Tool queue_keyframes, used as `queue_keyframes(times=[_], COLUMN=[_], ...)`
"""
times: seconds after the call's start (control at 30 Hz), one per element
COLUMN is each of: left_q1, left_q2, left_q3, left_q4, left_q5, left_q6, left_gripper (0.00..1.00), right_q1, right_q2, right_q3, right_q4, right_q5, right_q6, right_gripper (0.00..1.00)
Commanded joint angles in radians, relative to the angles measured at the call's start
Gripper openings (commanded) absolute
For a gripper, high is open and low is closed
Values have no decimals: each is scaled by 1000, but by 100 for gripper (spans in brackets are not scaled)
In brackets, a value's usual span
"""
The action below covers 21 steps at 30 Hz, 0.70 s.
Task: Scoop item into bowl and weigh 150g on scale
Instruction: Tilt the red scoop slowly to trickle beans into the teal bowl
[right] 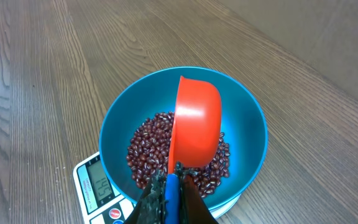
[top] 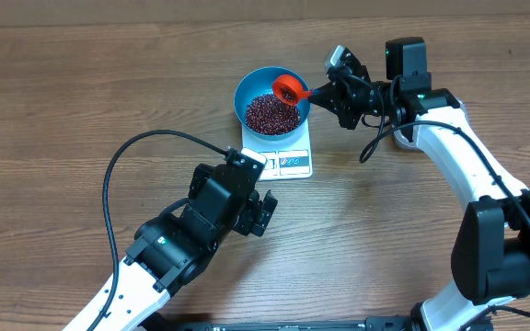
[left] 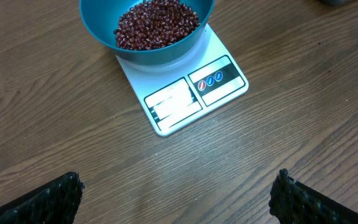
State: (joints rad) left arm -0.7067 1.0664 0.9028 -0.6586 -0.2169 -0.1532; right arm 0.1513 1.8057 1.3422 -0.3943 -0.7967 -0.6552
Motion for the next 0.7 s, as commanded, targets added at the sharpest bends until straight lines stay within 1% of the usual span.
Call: queue_keyframes(times=[0.0, 0.37, 0.53, 0.67], left_q1=[0, 0, 0, 0], left_q2=[7, 7, 7, 7], left_q3=[-5, -5, -5, -5], left_q4=[1, 1, 1, 1], left_q5=[5, 5, 5, 5], left_q6=[11, 11, 11, 11], left_gripper=[100, 99, 100, 100], right_q1=[5, 5, 5, 7], right_q2=[5, 5, 5, 5], right_q3=[5, 5, 5, 5], right_q4=[3, 5, 33, 14], right_q5=[-8, -7, 22, 8], right_q6=[-8, -9, -9, -9], right_gripper=[4, 4, 4, 4])
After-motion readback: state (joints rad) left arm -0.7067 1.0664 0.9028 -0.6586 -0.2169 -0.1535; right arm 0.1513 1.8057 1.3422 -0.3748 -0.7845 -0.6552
